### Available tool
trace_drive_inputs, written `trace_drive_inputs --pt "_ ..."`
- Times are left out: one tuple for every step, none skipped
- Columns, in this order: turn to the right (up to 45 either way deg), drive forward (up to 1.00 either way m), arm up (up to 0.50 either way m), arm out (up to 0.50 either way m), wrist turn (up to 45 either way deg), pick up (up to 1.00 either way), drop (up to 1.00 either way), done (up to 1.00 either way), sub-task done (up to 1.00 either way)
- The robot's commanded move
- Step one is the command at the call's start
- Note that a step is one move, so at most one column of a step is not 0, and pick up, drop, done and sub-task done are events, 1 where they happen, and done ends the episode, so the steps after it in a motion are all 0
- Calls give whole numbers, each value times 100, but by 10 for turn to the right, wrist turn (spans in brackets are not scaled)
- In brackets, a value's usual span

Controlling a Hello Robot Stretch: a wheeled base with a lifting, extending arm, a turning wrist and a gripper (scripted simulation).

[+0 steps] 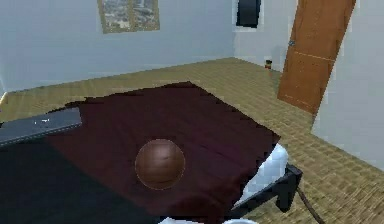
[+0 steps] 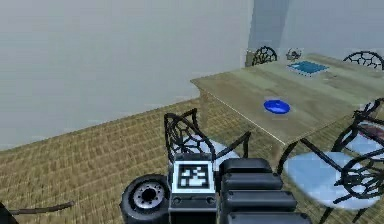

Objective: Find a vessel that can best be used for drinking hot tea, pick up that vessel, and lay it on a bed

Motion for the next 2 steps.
trace_drive_inputs --pt "-450 0 0 0 0 0 0 0 0" --pt "-450 0 0 0 0 0 0 0 0"
